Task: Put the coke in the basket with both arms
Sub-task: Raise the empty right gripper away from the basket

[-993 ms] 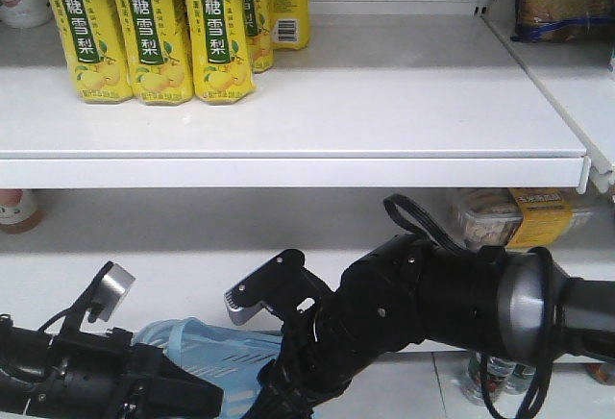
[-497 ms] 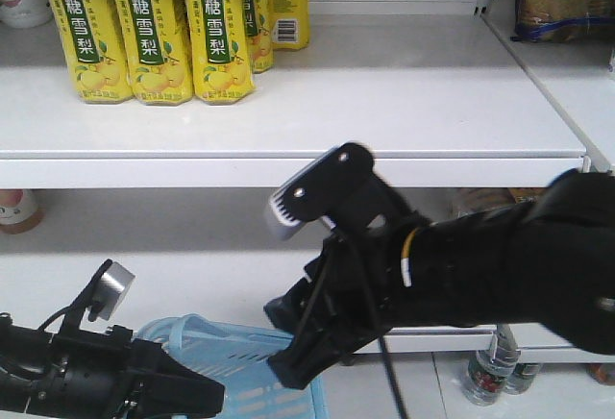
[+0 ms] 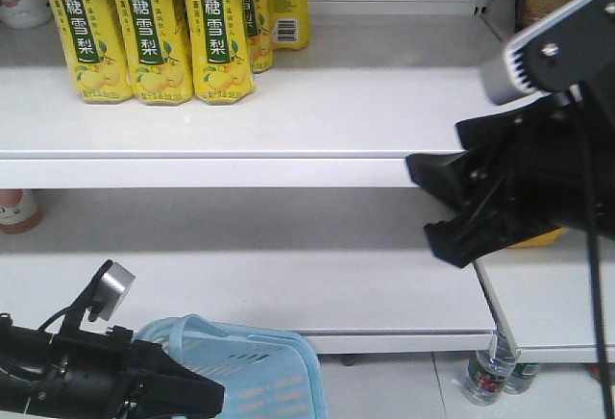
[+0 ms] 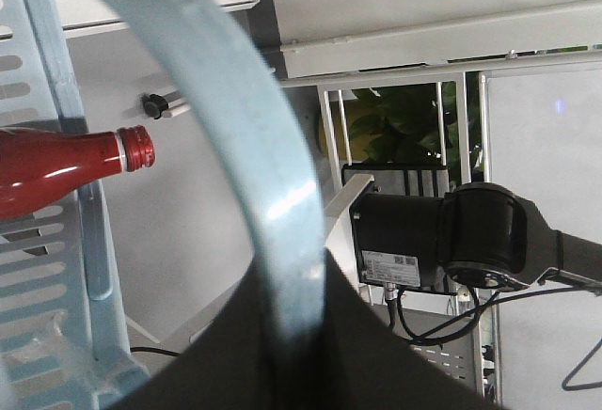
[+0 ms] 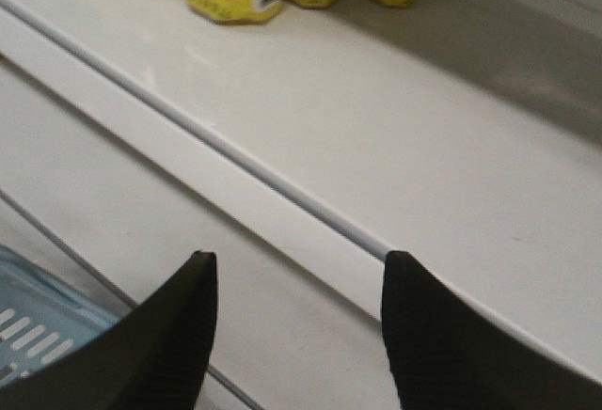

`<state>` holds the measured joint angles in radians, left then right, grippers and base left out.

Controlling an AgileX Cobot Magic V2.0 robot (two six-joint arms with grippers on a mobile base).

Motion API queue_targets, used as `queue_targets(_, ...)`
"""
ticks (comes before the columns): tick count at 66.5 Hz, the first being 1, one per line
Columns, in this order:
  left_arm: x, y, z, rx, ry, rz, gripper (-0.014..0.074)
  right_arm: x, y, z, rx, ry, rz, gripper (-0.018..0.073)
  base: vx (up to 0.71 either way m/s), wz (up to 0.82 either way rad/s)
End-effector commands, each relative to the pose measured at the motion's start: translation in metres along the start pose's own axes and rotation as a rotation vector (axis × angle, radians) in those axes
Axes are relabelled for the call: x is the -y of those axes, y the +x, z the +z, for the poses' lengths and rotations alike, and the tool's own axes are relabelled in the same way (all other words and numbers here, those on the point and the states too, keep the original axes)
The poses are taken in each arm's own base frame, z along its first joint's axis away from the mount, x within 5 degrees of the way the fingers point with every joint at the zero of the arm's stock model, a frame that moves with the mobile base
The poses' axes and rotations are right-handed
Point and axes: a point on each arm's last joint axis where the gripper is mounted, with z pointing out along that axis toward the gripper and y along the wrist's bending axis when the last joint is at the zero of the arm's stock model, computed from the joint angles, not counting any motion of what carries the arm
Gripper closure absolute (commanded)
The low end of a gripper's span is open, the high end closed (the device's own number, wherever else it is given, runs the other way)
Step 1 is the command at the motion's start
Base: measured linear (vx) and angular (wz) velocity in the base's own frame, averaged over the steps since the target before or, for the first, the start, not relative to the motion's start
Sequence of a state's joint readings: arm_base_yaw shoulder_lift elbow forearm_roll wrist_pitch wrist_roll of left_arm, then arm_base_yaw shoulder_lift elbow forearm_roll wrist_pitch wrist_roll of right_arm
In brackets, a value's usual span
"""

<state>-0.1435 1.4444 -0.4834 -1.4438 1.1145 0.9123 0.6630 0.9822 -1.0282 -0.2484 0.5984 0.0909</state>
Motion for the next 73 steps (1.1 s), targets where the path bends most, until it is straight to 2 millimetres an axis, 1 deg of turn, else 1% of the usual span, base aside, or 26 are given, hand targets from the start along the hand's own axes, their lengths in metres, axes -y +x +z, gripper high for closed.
queue_targets(1,0.022,-0.004,-0.004,0.025,0.145,0.018,0.0603,0.013,-0.011,-0.024,0.131,0.066,0.003,0.0167,0.00,0.00)
queue_targets(5,0.022,-0.004,-0.004,0.025,0.145,0.018,0.0603,0.017,-0.006,-0.031,0.167,0.087,0.007,0.0172,0.00,0.00)
queue_targets(8,0.022,-0.004,-0.004,0.025,0.145,0.018,0.0603,0.019,0.004,-0.037,0.189,0.106,0.016,0.0176,0.00,0.00)
queue_targets(16,0.022,-0.004,-0.004,0.025,0.145,0.018,0.0603,0.023,0.035,-0.045,0.197,0.165,0.057,0.0189,0.00,0.00)
queue_targets(18,0.022,-0.004,-0.004,0.025,0.145,0.018,0.0603,0.025,0.045,-0.048,0.195,0.189,0.078,0.0191,0.00,0.00)
queue_targets(24,0.022,-0.004,-0.004,0.025,0.145,0.018,0.0603,0.031,0.067,-0.056,0.203,0.270,0.113,0.0195,0.00,0.00)
queue_targets(31,0.022,-0.004,-0.004,0.025,0.145,0.018,0.0603,0.037,0.082,-0.071,0.219,0.373,0.128,0.0195,0.00,0.00)
queue_targets(42,0.022,-0.004,-0.004,0.025,0.145,0.018,0.0603,0.042,0.107,-0.096,0.191,0.518,0.222,0.0195,0.00,0.00)
queue_targets(47,0.022,-0.004,-0.004,0.025,0.145,0.018,0.0603,0.041,0.117,-0.107,0.202,0.553,0.255,0.0195,0.00,0.00)
queue_targets(54,0.022,-0.004,-0.004,0.025,0.145,0.018,0.0603,0.036,0.133,-0.121,0.265,0.568,0.279,0.0195,0.00,0.00)
queue_targets(63,0.022,-0.004,-0.004,0.025,0.145,0.018,0.0603,0.029,0.156,-0.127,0.313,0.575,0.290,0.0195,0.00,0.00)
queue_targets(69,0.022,-0.004,-0.004,0.025,0.145,0.018,0.0603,0.024,0.177,-0.123,0.321,0.569,0.319,0.0195,0.00,0.00)
queue_targets(73,0.022,-0.004,-0.004,0.025,0.145,0.018,0.0603,0.021,0.186,-0.118,0.329,0.558,0.313,0.0195,0.00,0.00)
